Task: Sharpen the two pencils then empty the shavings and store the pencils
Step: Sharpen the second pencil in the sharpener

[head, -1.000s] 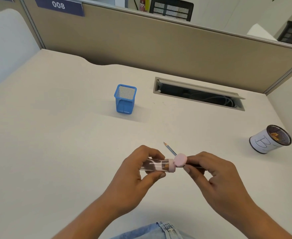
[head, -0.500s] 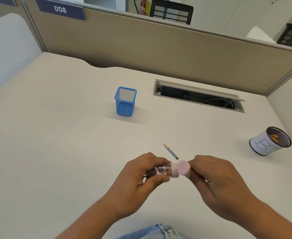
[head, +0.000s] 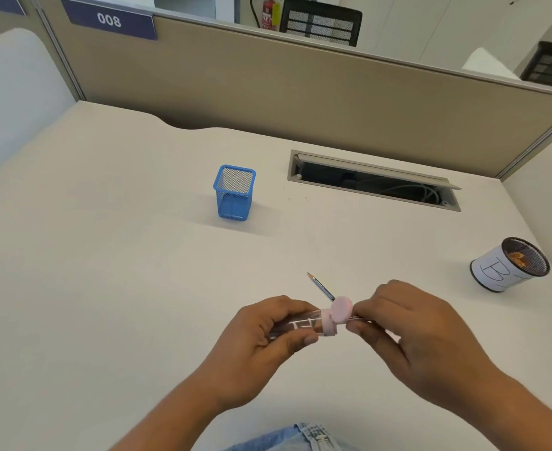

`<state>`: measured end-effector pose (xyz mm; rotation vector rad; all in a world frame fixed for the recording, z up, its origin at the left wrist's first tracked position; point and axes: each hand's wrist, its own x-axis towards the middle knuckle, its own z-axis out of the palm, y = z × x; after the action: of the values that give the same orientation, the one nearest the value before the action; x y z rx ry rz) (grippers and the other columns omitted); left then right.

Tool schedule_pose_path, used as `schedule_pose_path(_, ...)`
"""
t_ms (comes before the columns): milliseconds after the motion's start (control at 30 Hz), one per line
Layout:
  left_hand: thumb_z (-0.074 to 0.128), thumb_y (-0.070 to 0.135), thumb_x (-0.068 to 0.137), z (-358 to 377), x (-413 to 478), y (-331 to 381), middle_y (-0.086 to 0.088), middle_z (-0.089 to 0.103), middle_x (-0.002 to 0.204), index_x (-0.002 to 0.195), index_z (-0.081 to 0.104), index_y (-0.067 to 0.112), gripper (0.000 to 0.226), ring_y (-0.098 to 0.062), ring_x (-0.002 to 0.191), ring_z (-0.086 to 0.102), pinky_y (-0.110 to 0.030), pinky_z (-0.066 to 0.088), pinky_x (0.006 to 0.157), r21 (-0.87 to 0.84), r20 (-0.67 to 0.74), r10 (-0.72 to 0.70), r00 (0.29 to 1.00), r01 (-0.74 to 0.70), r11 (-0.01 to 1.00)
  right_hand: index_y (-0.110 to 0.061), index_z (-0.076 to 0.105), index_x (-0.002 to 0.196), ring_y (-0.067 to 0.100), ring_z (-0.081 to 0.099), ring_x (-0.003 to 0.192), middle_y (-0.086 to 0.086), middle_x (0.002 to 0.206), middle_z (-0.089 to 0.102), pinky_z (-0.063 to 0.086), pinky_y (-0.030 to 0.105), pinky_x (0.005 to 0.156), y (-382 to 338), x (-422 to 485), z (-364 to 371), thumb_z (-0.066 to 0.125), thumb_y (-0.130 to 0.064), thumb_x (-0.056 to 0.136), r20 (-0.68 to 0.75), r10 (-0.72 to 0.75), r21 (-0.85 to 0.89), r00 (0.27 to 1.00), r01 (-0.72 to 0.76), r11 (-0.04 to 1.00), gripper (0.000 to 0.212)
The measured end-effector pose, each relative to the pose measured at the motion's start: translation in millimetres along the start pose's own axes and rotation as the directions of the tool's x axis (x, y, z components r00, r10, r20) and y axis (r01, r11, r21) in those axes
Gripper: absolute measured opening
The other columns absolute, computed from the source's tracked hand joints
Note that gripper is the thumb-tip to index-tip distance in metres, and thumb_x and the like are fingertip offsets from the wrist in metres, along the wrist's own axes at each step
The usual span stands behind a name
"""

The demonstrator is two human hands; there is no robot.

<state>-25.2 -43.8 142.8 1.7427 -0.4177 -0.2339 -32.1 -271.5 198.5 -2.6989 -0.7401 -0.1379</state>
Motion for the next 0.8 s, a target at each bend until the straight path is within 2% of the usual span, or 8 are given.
schedule_pose_path(100, 0.065, 0.025, 0.087, 3.9, -0.4, -1.1, 0.015, 0.064, 0.087, 0.105, 0.069, 0.025, 0.019, -0.007, 0.075, 0.057, -0.010, 0.040, 0.066, 0.011, -0.018, 0.028, 0.999, -0.028, 1.000, -0.020, 0.068, 0.078, 0.015, 0.041, 0.056, -0.011, 0.061, 0.045, 0.036, 0.028, 0.047, -0.9, -2.3, 9.8, 0.052, -0.036, 0.094, -0.027, -0.005, -0.021, 1.000, 0.004, 1.000, 0.028)
schedule_pose_path(267, 0.063, 0.026, 0.090, 4.8, -0.1, -6.4, 0.014, 0.060, 0.094, 0.112, 0.066, 0.022, 0.023, -0.009, 0.076, 0.052, -0.013, 0.041, 0.069, 0.186, -0.029, 0.200, 0.979, -0.192, 0.964, -0.020, 0.061, 0.067, 0.010, 0.035, 0.050, -0.002, 0.053, 0.047, 0.026, 0.020, 0.048, -7.3, -4.2, 13.4, 0.056, -0.054, 0.091, 0.158, 0.332, 0.411, 0.930, -0.368, 0.834, 0.042)
schedule_pose_path(367, 0.061, 0.025, 0.092, 7.9, -0.4, -9.5, 0.013, 0.060, 0.103, 0.117, 0.063, 0.021, 0.025, -0.003, 0.087, 0.056, -0.017, 0.046, 0.074, 0.255, 0.008, 0.258, 0.966, -0.251, 0.934, -0.015, 0.056, 0.054, 0.011, 0.023, 0.047, -0.005, 0.049, 0.034, 0.020, 0.021, 0.049, -8.8, 1.5, 8.8, 0.063, -0.035, 0.094, 0.466, 0.495, 0.557, 0.733, -0.678, 0.480, 0.045)
schedule_pose_path(433, 0.061, 0.029, 0.092, 8.0, -0.4, -10.9, 0.015, 0.060, 0.107, 0.118, 0.062, 0.023, 0.026, -0.005, 0.093, 0.058, -0.021, 0.048, 0.079, 0.297, 0.010, 0.270, 0.963, -0.261, 0.919, -0.019, 0.053, 0.046, 0.015, 0.017, 0.048, -0.003, 0.051, 0.026, 0.015, 0.024, 0.050, -11.1, 3.9, 5.8, 0.059, -0.030, 0.095, 0.614, 0.478, 0.564, 0.628, -0.773, 0.292, 0.051)
schedule_pose_path(500, 0.061, 0.037, 0.091, 4.7, 2.2, -10.5, 0.019, 0.062, 0.107, 0.116, 0.062, 0.028, 0.027, -0.007, 0.094, 0.058, -0.027, 0.047, 0.081, 0.410, 0.004, 0.286, 0.958, -0.262, 0.874, -0.019, 0.056, 0.050, 0.018, 0.016, 0.053, 0.000, 0.054, 0.025, 0.013, 0.029, 0.053, -13.6, 4.6, 3.1, 0.058, -0.034, 0.096, 0.596, 0.479, 0.548, 0.644, -0.763, 0.344, 0.048)
schedule_pose_path(633, 0.059, 0.052, 0.086, -2.9, 8.0, -3.8, 0.021, 0.069, 0.097, 0.111, 0.064, 0.036, 0.031, -0.002, 0.087, 0.056, -0.026, 0.043, 0.076, 0.646, 0.068, 0.251, 0.966, -0.234, 0.726, -0.023, 0.065, 0.080, 0.011, 0.029, 0.050, -0.009, 0.055, 0.039, 0.024, 0.019, 0.045, -12.6, 1.6, 6.5, 0.062, -0.032, 0.093, 0.428, 0.463, 0.492, 0.776, -0.630, 0.601, 0.016)
schedule_pose_path(733, 0.065, 0.050, 0.083, -4.3, 6.4, 4.2, 0.022, 0.070, 0.093, 0.110, 0.067, 0.037, 0.029, 0.000, 0.082, 0.059, -0.022, 0.048, 0.074, 0.503, 0.021, 0.099, 0.995, -0.096, 0.859, -0.031, 0.061, 0.087, 0.009, 0.045, 0.059, -0.013, 0.067, 0.054, 0.039, 0.023, 0.054, -3.7, -1.8, 8.8, 0.053, -0.034, 0.097, 0.155, 0.243, 0.221, 0.958, -0.274, 0.936, 0.013)
schedule_pose_path(800, 0.069, 0.039, 0.084, -4.4, 5.9, 8.0, 0.021, 0.072, 0.093, 0.108, 0.069, 0.037, 0.024, -0.003, 0.085, 0.062, -0.021, 0.050, 0.075, 0.282, 0.021, -0.027, 0.999, 0.020, 0.959, -0.024, 0.065, 0.090, 0.013, 0.048, 0.066, -0.009, 0.074, 0.055, 0.042, 0.029, 0.056, 0.8, -1.5, 10.2, 0.048, -0.035, 0.097, 0.059, 0.077, -0.012, 0.995, -0.076, 0.997, 0.022)
